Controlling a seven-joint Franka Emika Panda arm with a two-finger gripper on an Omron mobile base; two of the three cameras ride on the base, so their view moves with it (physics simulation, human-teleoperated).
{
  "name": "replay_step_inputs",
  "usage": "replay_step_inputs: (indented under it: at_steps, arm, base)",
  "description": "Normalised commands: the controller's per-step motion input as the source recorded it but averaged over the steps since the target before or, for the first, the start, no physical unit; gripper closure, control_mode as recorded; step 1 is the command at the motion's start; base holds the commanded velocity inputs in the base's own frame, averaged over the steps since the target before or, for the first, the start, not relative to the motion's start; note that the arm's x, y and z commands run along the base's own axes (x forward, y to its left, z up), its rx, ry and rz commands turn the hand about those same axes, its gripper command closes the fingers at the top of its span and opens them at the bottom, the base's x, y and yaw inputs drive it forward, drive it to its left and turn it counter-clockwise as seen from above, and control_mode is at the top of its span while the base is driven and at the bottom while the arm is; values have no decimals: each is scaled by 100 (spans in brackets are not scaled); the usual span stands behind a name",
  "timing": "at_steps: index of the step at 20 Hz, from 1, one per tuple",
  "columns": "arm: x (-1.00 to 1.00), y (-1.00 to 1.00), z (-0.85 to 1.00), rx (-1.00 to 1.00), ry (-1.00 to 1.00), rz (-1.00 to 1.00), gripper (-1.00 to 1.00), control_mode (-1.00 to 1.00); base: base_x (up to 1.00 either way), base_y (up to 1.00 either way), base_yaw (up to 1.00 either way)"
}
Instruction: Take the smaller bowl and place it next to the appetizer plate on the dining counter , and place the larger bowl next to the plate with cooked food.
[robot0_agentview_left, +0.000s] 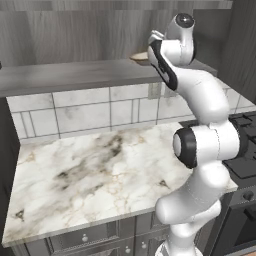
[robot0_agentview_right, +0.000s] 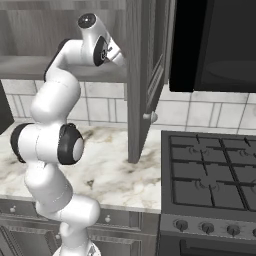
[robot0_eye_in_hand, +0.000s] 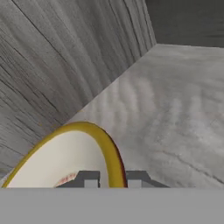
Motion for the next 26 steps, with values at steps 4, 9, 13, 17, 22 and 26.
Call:
replay_step_inputs:
  at_steps: [4,9,13,17,22,26]
  arm:
    - [-100,18,0,-1,-10,0,100,-100]
    - [-100,18,-1,-1,-18,0,100,-100]
    - [-100,3,1,0,-22,0,100,-100]
    - [-100,0,8,4,-11,0,100,-100]
    - [-100,0,17,18,0,4,100,-100]
    - [-100,1,21,27,4,11,100,-100]
  base:
    - [0,0,0]
    - [0,0,0]
    - [0,0,0]
    - [0,0,0]
    - [0,0,0]
    - [0,0,0]
